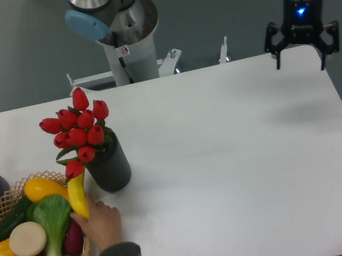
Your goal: Insert the flowers into the vase
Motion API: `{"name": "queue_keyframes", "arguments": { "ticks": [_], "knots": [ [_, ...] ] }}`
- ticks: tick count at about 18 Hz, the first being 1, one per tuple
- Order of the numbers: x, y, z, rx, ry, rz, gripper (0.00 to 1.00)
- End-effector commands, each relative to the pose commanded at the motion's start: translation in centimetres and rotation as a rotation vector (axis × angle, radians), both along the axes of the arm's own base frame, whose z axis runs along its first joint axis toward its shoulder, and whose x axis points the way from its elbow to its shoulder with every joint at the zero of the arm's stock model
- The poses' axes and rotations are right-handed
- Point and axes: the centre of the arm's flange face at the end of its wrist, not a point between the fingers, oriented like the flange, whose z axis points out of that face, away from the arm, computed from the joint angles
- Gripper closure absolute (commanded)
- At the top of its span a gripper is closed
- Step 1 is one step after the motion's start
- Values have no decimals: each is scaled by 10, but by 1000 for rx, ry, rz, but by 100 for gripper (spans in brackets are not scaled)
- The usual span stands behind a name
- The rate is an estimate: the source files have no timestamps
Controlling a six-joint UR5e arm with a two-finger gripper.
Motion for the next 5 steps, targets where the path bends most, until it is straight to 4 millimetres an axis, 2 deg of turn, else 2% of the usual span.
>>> {"name": "queue_keyframes", "arguments": {
  "ticks": [4,5],
  "knots": [
    [-24,0,-31,-135,-13,-30,0],
    [-29,-2,-30,-136,2,-27,0]
  ]
}}
